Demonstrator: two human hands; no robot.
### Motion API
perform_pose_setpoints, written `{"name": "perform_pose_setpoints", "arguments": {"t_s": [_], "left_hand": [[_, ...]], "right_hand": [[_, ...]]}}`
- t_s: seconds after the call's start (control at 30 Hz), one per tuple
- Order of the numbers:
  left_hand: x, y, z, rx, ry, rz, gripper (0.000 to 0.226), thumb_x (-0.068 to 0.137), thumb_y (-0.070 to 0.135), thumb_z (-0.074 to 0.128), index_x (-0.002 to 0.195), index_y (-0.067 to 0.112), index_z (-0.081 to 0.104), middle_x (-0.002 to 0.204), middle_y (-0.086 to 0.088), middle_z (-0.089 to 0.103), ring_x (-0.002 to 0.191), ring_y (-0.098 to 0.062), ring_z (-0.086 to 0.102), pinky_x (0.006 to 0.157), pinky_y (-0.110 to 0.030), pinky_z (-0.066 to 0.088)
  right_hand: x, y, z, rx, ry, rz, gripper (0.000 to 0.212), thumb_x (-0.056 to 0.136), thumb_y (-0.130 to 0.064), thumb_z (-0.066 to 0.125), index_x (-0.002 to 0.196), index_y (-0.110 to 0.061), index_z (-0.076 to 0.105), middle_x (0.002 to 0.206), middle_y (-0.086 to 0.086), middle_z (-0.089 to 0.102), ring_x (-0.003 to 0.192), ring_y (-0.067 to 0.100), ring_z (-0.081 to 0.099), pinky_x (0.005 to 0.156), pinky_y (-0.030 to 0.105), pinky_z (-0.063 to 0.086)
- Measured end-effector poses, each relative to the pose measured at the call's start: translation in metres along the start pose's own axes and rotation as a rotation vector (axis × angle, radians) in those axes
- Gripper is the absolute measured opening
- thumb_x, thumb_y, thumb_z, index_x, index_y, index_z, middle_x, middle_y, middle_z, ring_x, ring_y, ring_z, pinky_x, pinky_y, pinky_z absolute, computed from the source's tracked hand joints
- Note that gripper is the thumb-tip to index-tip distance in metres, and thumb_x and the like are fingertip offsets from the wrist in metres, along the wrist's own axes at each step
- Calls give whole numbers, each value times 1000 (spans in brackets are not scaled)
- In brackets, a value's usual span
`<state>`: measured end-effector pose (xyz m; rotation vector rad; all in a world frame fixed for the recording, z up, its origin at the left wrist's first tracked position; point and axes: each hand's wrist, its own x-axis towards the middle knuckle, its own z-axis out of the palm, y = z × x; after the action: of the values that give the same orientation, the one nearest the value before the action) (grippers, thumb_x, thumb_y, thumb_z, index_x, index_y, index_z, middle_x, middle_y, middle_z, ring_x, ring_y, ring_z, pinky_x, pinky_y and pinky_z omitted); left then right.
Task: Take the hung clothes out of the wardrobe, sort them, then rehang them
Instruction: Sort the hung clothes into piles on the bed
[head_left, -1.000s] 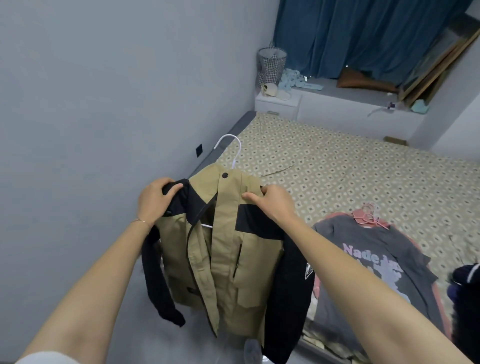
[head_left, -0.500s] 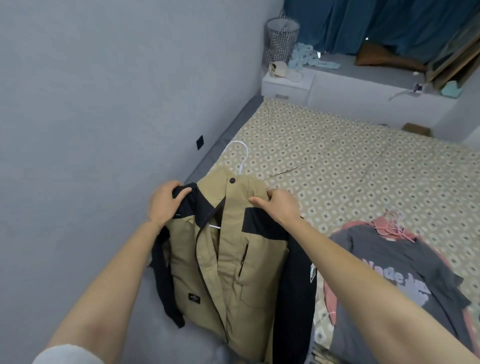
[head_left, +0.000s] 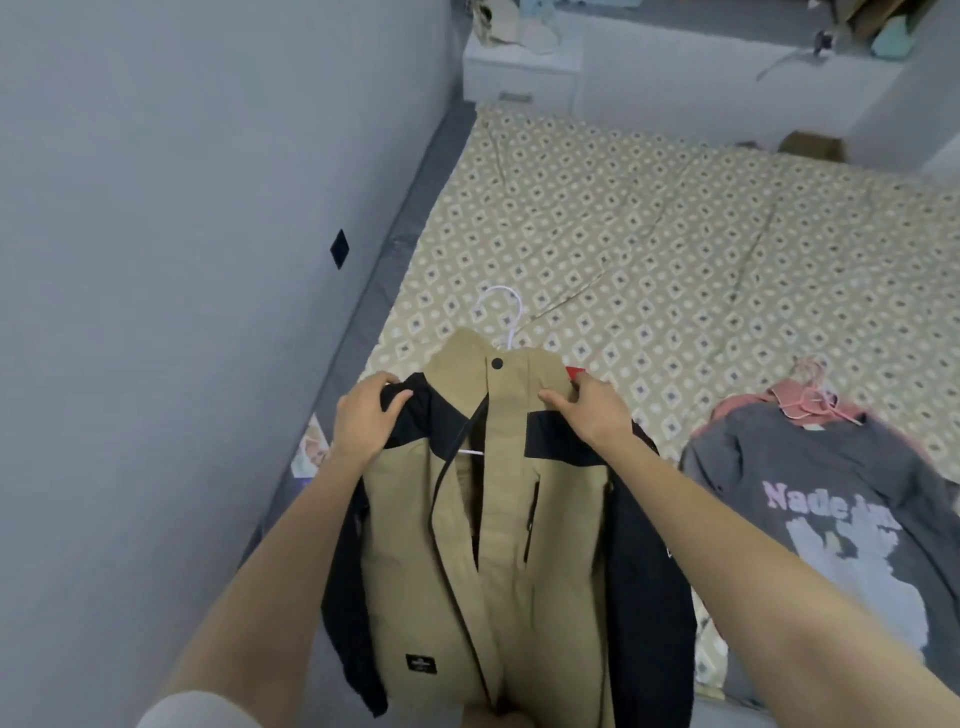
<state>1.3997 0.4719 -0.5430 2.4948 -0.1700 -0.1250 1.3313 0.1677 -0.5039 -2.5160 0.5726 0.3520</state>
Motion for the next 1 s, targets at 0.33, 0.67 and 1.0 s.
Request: {"name": "perform_pose_setpoints", "arguments": {"t_s": [0.33, 0.67, 1.0], "left_hand": [[52, -42, 84, 168, -175, 37, 45, 97, 21, 58, 141, 12, 48, 130, -11, 60, 119, -32, 56, 103, -49, 42], [56, -25, 121, 365, -126, 85, 63, 100, 40, 50, 155, 19, 27, 162, -9, 24, 151, -31, 16, 120, -56, 10], [29, 75, 138, 381, -179, 260, 61, 99, 49, 28, 153, 21, 34, 160, -6, 30, 150, -26, 22, 117, -59, 8]], "right_hand": [[79, 35, 63, 13, -36, 130, 43, 95, -37, 58, 124, -7, 49, 76, -5, 48, 86, 26, 58, 66, 33, 38], [67, 63, 80, -149, -16, 31, 70, 93, -47, 57, 152, -24, 26, 150, 6, 38, 140, 29, 31, 115, 45, 24], [15, 100, 26, -194, 12, 60, 81, 93, -47, 55, 157, -28, 8, 163, 5, 13, 150, 31, 6, 120, 48, 7]]}}
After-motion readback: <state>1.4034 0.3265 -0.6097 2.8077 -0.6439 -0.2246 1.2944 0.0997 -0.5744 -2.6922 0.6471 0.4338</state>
